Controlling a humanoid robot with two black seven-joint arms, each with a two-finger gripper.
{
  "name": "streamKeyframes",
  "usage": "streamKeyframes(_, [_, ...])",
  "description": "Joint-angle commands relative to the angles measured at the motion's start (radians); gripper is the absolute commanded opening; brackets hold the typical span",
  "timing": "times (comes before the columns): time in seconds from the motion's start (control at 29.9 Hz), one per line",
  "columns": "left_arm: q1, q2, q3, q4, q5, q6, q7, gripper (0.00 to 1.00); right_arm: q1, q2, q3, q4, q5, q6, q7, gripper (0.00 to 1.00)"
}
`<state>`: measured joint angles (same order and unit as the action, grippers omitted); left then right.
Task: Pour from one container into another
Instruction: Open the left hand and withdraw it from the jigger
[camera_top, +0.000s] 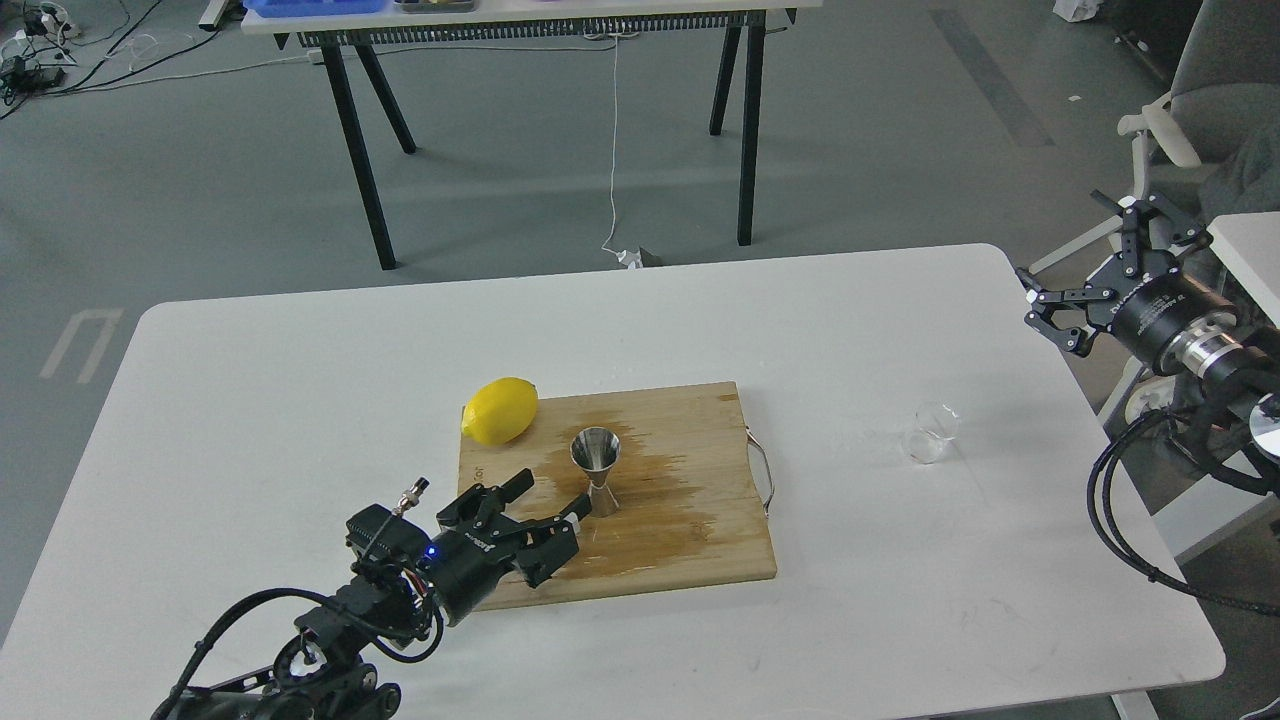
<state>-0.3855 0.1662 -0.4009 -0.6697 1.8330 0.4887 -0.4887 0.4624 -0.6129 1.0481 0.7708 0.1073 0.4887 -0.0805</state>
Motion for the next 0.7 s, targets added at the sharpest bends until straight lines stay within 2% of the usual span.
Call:
streamKeyframes(0.0, [-0.022,0.165,-0.024,-0.163,-0.194,0.0,0.0,0.9,-0.01,-0.002,0.023,0.002,0.0,0.0,0.045,0.99])
streamKeyframes(0.1, [-0.082,0.318,-0.029,-0.263,-0.4,0.0,0.0,0.9,-0.01,-0.001,0.027,0.002,0.0,0.0,0.048,0.99])
streamKeyframes(0.17, [-0.122,0.387,-0.03,-0.287,-0.528,0.0,0.0,0.9,-0.011,-0.001,0.029,0.002,0.0,0.0,0.048,0.99])
streamKeyframes(0.33, [-0.185,0.466,-0.071,-0.288,-0.766,0.0,0.0,0.91,-0.011,0.021,0.021,0.002,-0.001,0.0,0.048,0.99])
streamKeyframes(0.37, [-0.185,0.478,-0.087,-0.286,-0.809,-0.08,0.0,0.92,-0.011,0.024,0.02,0.002,-0.001,0.0,0.048,0.99])
streamKeyframes(0.5, [-0.184,0.529,-0.118,-0.268,-0.935,-0.584,0.0,0.94,-0.013,0.03,0.009,0.004,-0.001,0.0,0.048,0.99])
streamKeyframes(0.6, [-0.184,0.572,-0.118,-0.216,-0.968,-0.922,0.0,0.96,-0.014,0.032,0.003,0.007,-0.005,0.0,0.048,0.99])
streamKeyframes(0.63, [-0.184,0.582,-0.119,-0.193,-0.971,-0.977,0.0,0.97,-0.014,0.032,-0.002,0.01,-0.009,0.0,0.048,0.99])
streamKeyframes(0.67, [-0.185,0.588,-0.125,-0.168,-0.972,-0.977,0.0,0.97,-0.013,0.032,-0.013,0.015,-0.014,0.0,0.048,0.99])
